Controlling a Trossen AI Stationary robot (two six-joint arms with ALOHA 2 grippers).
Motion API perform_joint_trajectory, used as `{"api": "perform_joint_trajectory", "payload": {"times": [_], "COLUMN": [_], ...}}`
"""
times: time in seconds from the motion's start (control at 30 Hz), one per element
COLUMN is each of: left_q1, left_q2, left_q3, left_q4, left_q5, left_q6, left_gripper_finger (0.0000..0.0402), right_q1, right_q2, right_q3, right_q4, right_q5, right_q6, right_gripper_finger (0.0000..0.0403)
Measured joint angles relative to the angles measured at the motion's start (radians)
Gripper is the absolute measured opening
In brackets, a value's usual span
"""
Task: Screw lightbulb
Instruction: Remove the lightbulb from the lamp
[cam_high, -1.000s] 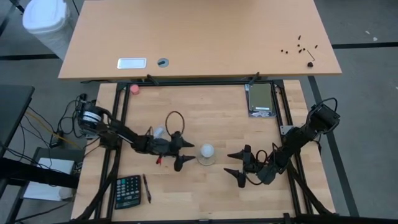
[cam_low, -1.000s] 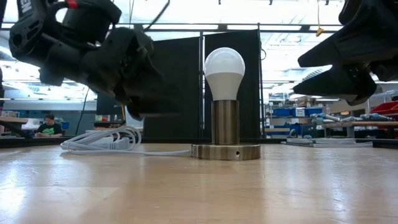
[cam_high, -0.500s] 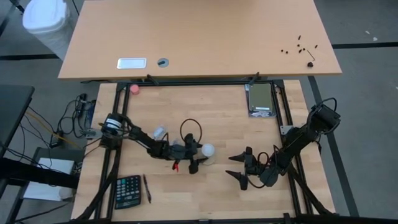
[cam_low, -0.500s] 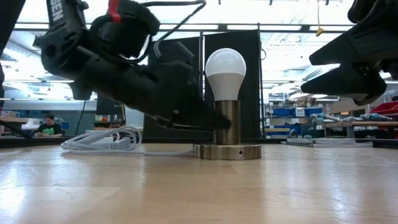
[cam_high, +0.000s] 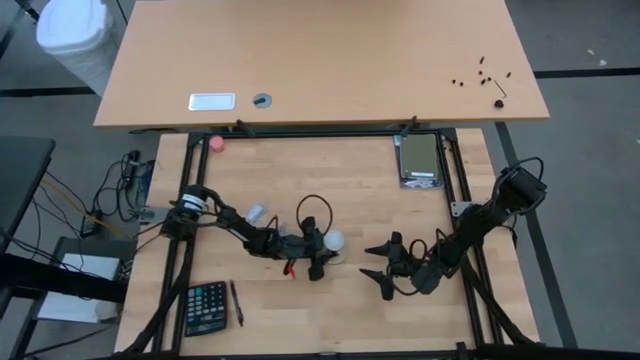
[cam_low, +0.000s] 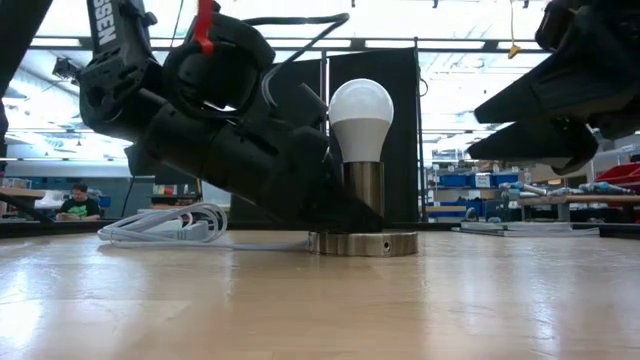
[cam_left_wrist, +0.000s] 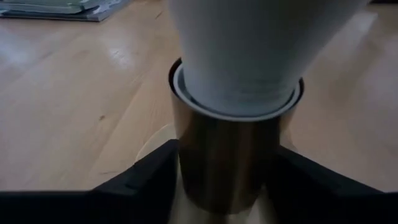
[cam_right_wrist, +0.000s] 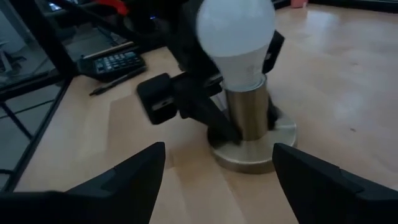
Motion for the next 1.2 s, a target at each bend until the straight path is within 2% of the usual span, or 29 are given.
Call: {"api": "perform_joint_trajectory", "payload": {"times": [0.2,0.37,0.57,0.67,0.8,0.87,1.2], "left_q1": [0.0,0.0,0.0,0.0,-0.001,-0.002,-0.002], "left_q2": [-0.001,-0.002,-0.002,-0.002,-0.002,-0.002,-0.002], "left_q3": [-0.003,-0.003,-0.003,-0.003,-0.003,-0.003,-0.004], "left_q4": [-0.001,0.0,0.0,0.0,0.0,0.0,0.0], "left_q5": [0.0,0.0,0.002,0.015,0.019,0.021,0.021], "left_q6": [0.006,0.007,0.007,0.007,0.007,0.007,0.005], "left_gripper_finger": [0.0195,0.0194,0.0195,0.0195,0.0196,0.0196,0.0196], "right_q1": [-0.043,-0.094,-0.175,-0.191,-0.192,-0.192,-0.242], "right_q2": [0.0,0.001,0.028,0.114,0.233,0.278,0.343], "right_q3": [0.0,0.0,0.001,-0.005,-0.004,0.003,0.079], "right_q4": [0.013,0.022,0.044,0.134,0.421,0.503,0.523], "right_q5": [-0.004,-0.033,-0.135,-0.137,-0.153,-0.156,-0.113], "right_q6": [-0.048,-0.106,-0.167,-0.25,-0.363,-0.394,-0.423], "right_gripper_finger": [0.0309,0.031,0.0325,0.0328,0.0323,0.032,0.0316]}}
